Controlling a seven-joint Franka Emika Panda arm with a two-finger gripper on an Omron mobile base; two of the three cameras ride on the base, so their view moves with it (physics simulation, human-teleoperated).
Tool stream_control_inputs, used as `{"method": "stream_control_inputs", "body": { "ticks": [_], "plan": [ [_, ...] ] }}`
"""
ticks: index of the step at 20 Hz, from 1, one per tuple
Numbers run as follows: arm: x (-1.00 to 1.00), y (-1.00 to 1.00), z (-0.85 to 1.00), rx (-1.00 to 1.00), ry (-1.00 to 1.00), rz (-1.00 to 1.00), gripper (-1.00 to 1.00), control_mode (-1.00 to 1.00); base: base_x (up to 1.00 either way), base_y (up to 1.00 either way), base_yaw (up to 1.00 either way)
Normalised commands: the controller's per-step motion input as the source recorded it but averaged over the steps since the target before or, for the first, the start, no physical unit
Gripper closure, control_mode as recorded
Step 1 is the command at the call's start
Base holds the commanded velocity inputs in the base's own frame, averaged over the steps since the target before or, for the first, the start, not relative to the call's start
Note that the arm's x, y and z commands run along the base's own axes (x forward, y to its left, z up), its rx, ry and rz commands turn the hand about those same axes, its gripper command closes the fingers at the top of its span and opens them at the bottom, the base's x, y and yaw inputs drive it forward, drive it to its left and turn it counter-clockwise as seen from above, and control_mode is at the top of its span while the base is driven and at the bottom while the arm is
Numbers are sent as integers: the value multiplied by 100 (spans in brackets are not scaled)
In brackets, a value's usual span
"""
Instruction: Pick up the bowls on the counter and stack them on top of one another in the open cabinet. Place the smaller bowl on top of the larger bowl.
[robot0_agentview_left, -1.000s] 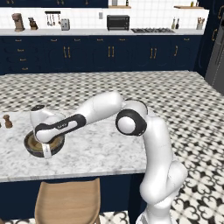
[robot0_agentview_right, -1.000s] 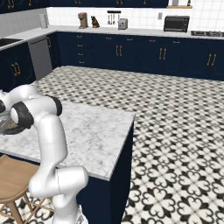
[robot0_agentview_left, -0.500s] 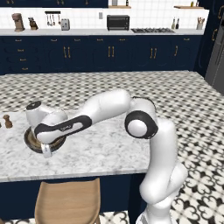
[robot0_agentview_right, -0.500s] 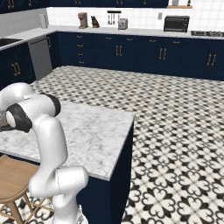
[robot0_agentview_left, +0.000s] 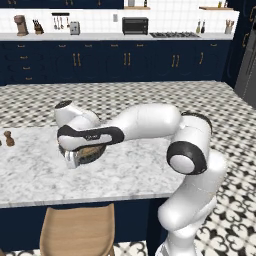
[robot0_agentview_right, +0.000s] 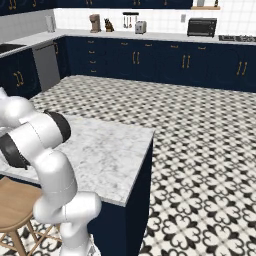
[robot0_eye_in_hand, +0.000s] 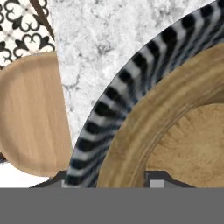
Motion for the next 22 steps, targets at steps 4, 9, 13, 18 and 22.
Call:
{"method": "stream_control_inputs", "body": {
  "ticks": [4,9,13,18,22],
  "plan": [
    [0,-100,0,3,3,-48,100,-100,0,0,0],
    [0,-100,0,3,0,-44,100,-100,0,0,0],
    [0,-100,0,14,0,-38,100,-100,0,0,0],
    [0,-100,38,8,3,-44,100,-100,0,0,0],
    [-2,-100,46,6,6,-44,100,-100,0,0,0]
  ]
}}
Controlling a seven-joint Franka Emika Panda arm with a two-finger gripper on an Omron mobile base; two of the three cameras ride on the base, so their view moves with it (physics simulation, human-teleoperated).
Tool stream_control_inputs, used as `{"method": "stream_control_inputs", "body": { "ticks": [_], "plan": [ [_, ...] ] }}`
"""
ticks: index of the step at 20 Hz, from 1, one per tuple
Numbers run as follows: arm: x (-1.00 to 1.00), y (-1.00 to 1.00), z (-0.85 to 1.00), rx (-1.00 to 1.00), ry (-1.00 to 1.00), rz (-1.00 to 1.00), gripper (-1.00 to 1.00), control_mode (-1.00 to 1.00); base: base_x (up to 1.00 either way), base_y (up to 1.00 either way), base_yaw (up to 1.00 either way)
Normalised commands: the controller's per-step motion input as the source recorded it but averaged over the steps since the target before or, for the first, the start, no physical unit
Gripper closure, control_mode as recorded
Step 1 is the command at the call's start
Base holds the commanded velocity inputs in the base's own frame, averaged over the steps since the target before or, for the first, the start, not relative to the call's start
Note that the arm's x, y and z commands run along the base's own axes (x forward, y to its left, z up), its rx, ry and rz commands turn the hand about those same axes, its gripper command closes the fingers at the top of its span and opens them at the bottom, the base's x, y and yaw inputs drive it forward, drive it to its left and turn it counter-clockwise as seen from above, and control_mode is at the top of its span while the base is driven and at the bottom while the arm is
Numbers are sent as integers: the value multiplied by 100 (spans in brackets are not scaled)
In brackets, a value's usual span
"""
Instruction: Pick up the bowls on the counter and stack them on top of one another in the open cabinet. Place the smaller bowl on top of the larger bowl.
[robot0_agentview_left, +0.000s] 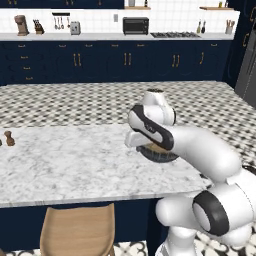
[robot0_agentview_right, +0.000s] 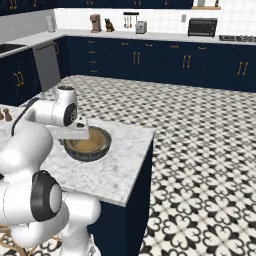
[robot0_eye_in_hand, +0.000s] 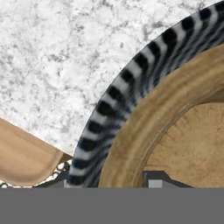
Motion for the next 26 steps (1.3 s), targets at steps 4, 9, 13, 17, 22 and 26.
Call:
{"method": "stream_control_inputs", "body": {
  "ticks": [4,9,13,17,22,26],
  "plan": [
    [-26,-100,16,3,7,-34,100,-100,0,0,0],
    [-49,-69,7,5,0,-21,100,-100,0,0,0],
    [-39,-1,1,0,-3,0,100,-100,0,0,0],
    [0,0,0,0,0,0,100,100,-9,0,0],
    [0,0,0,0,0,0,100,100,-100,-74,-18],
    [0,0,0,0,0,0,100,100,-31,-71,-62]
  ]
}}
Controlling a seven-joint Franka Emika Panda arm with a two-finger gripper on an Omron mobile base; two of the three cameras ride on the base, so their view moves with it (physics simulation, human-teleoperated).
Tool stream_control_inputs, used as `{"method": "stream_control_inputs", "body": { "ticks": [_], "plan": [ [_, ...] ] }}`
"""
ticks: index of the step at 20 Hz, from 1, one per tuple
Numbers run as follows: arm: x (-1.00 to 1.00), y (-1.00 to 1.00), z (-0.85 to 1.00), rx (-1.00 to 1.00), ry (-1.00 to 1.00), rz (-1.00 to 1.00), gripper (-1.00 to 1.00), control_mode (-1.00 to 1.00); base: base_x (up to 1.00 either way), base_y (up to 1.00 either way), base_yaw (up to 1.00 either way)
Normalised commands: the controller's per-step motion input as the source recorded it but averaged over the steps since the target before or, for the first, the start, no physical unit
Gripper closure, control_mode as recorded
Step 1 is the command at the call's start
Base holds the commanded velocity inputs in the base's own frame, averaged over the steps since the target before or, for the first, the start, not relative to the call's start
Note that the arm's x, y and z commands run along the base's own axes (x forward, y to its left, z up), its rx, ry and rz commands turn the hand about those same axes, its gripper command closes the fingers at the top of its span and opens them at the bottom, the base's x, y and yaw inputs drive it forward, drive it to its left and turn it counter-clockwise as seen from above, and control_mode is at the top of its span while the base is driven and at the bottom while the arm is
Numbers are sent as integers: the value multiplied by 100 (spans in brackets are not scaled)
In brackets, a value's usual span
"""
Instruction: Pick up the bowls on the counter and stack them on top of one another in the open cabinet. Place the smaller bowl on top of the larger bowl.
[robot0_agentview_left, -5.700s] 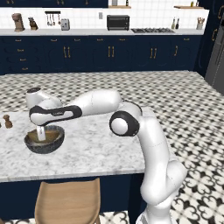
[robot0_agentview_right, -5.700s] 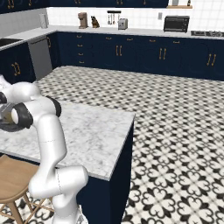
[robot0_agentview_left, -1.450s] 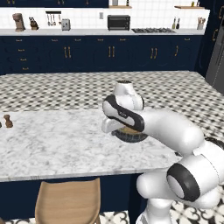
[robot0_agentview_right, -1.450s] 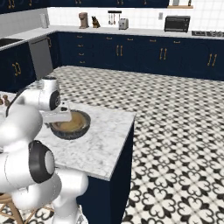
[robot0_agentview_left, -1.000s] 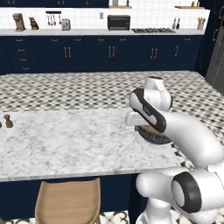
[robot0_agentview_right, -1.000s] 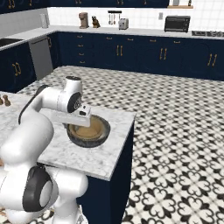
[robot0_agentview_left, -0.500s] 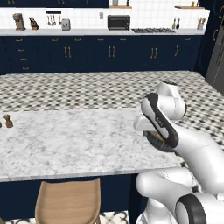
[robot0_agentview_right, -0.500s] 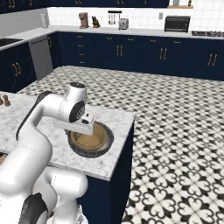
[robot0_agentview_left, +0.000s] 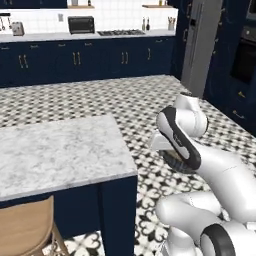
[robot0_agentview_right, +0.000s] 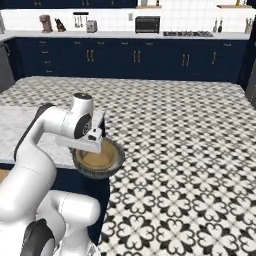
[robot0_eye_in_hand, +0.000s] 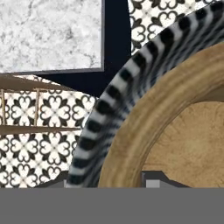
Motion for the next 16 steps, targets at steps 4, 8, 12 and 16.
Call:
{"method": "stream_control_inputs", "body": {
  "ticks": [4,8,12,16],
  "plan": [
    [0,0,0,0,0,0,100,100,0,-23,-90],
    [0,0,0,0,0,0,100,100,0,-29,-88],
    [0,0,0,0,0,0,100,100,52,-9,-66],
    [0,0,0,0,0,0,100,100,100,-25,-6]
  ]
}}
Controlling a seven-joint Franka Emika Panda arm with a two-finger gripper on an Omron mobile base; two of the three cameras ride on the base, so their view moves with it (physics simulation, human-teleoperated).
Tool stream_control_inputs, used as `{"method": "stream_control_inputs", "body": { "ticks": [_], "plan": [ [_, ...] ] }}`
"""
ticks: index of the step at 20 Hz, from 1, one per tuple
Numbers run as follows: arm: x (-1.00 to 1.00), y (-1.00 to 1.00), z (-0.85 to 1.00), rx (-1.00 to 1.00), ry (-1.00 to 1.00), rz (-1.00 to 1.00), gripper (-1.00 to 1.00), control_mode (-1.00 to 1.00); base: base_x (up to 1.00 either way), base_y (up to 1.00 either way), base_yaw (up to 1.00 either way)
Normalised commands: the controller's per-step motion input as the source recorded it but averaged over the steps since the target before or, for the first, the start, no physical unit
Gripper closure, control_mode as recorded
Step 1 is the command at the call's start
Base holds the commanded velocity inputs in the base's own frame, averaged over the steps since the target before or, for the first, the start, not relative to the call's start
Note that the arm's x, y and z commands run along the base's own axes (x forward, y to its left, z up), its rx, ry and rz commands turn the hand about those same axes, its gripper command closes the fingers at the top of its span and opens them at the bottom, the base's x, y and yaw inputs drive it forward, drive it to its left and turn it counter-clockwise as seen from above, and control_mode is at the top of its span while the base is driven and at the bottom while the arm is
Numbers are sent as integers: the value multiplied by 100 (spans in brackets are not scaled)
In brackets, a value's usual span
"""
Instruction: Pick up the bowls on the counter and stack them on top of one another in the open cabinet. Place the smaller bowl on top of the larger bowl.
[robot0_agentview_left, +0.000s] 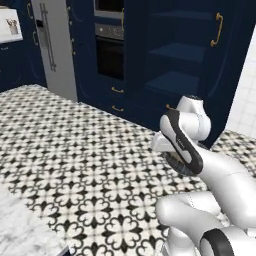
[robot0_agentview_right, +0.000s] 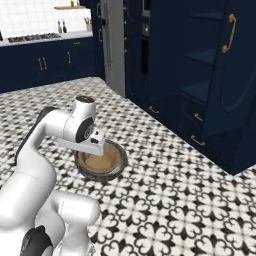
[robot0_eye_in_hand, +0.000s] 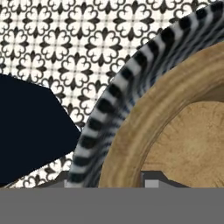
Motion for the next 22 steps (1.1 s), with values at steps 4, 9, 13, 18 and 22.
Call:
{"method": "stream_control_inputs", "body": {
  "ticks": [4,9,13,18,22],
  "plan": [
    [0,0,0,0,0,0,100,100,100,-23,0],
    [0,0,0,0,0,0,100,100,100,13,-7],
    [0,0,0,0,0,0,100,100,100,57,-40],
    [0,0,0,0,0,0,100,100,100,56,-54],
    [0,0,0,0,0,0,100,100,100,61,-51]
  ]
}}
